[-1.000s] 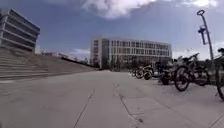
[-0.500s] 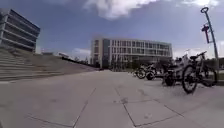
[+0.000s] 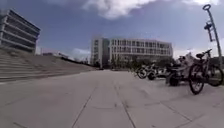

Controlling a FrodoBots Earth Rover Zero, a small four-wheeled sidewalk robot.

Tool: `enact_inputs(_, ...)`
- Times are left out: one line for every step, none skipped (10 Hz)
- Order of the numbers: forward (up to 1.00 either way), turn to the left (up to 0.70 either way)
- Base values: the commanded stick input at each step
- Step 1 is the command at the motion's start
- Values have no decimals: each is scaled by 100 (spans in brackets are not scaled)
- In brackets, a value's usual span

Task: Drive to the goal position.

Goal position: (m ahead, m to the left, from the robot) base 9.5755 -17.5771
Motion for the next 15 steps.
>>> enact_inputs(50, 1)
enact_inputs(50, 1)
enact_inputs(50, 1)
enact_inputs(50, 1)
enact_inputs(50, 1)
enact_inputs(50, 1)
enact_inputs(50, 1)
enact_inputs(50, 1)
enact_inputs(50, 1)
enact_inputs(50, 1)
enact_inputs(50, 1)
enact_inputs(50, 1)
enact_inputs(50, 1)
enact_inputs(50, 1)
enact_inputs(50, 1)
